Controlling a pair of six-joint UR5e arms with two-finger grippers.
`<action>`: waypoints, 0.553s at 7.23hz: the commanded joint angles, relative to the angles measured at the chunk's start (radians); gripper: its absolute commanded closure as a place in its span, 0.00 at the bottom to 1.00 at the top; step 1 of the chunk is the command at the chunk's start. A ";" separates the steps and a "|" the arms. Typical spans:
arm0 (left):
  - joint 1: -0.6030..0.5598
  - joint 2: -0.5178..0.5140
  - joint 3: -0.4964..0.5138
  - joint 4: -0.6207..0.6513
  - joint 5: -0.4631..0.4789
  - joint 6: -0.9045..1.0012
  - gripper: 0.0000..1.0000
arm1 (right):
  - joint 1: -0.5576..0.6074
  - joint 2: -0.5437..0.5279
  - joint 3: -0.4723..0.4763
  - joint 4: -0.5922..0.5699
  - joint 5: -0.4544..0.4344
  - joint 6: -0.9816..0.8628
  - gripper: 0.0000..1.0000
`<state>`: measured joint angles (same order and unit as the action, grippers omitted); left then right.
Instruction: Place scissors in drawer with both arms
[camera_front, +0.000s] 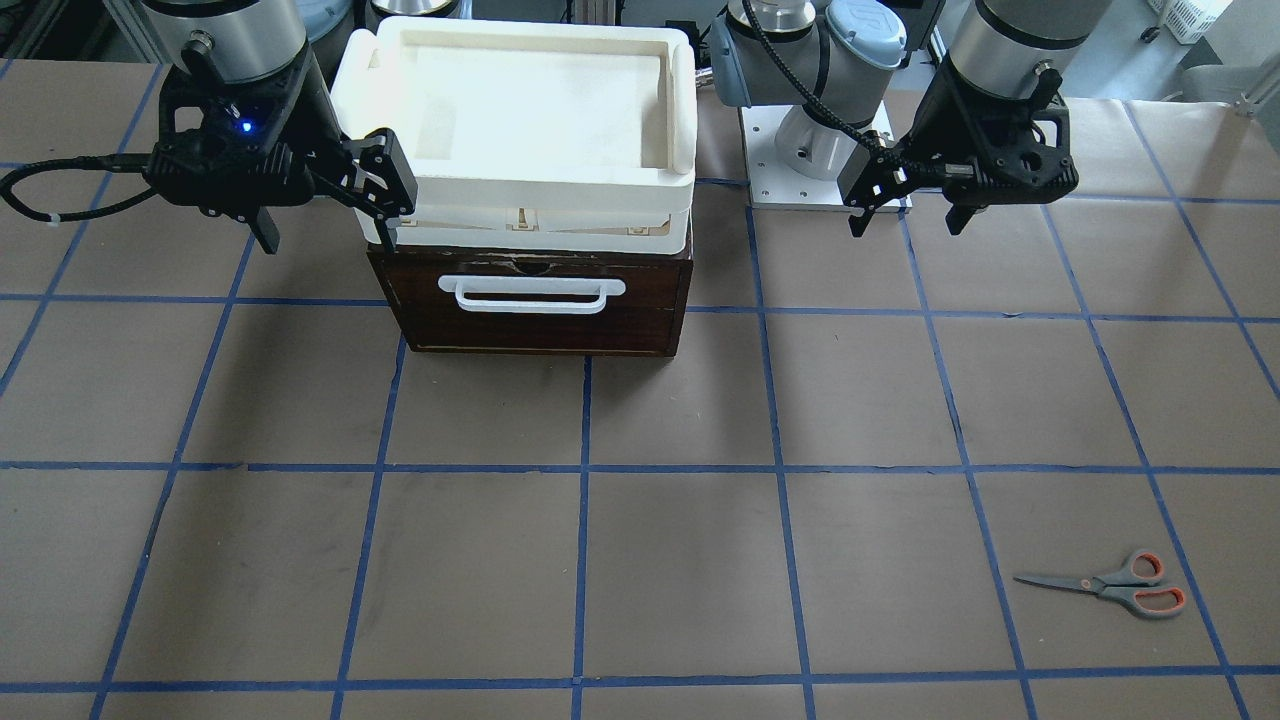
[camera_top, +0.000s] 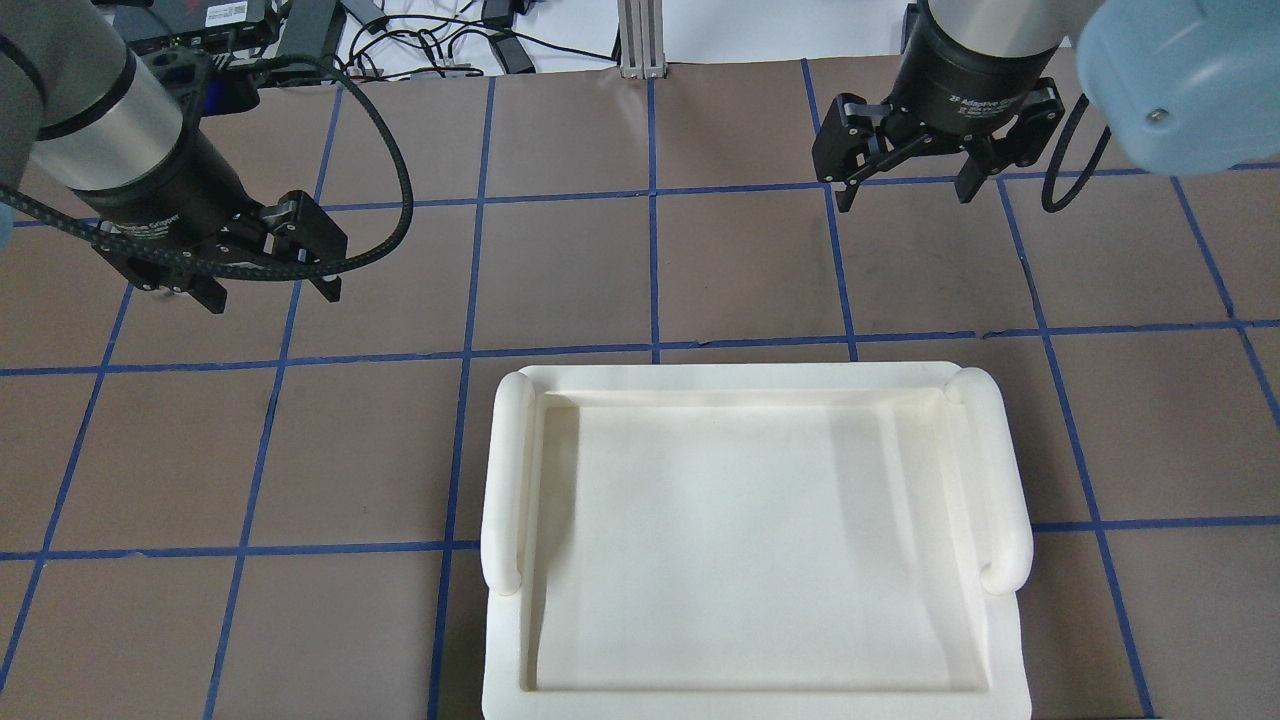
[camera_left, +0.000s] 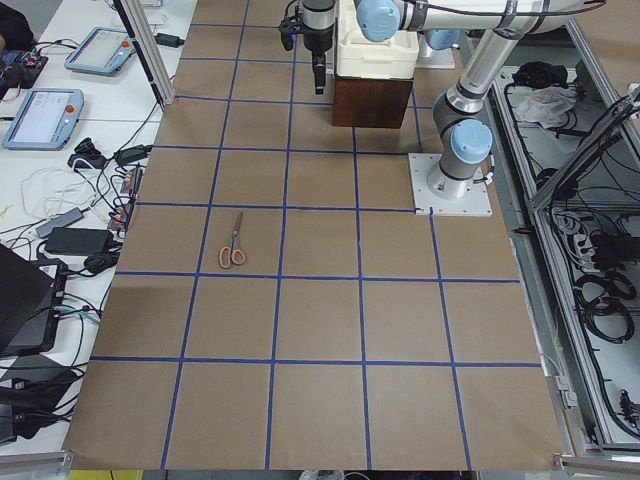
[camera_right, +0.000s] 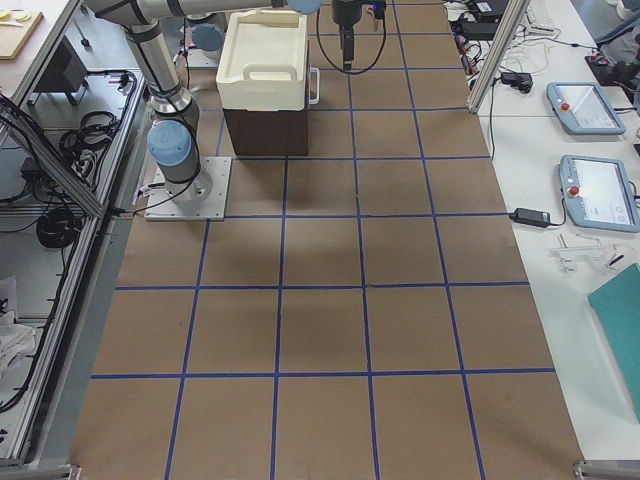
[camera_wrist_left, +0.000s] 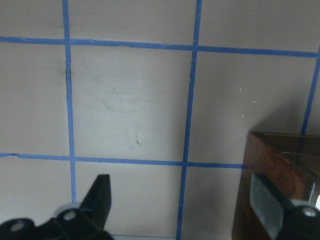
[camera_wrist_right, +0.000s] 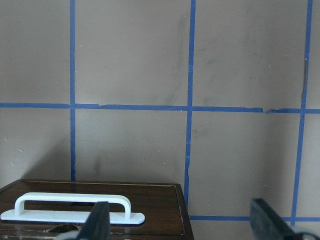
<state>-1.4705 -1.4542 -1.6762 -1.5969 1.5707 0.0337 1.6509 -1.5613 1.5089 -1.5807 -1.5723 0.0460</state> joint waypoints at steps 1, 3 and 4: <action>0.001 0.000 0.000 0.000 0.000 0.002 0.00 | 0.000 0.000 -0.001 -0.004 -0.002 0.002 0.00; -0.001 -0.005 -0.002 0.000 -0.001 0.002 0.00 | 0.001 -0.002 0.002 -0.007 0.002 -0.012 0.00; 0.001 -0.006 -0.002 0.002 0.002 0.003 0.00 | 0.001 -0.002 0.001 -0.010 0.015 -0.062 0.00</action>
<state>-1.4705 -1.4580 -1.6779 -1.5965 1.5702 0.0356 1.6522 -1.5636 1.5102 -1.5859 -1.5684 0.0254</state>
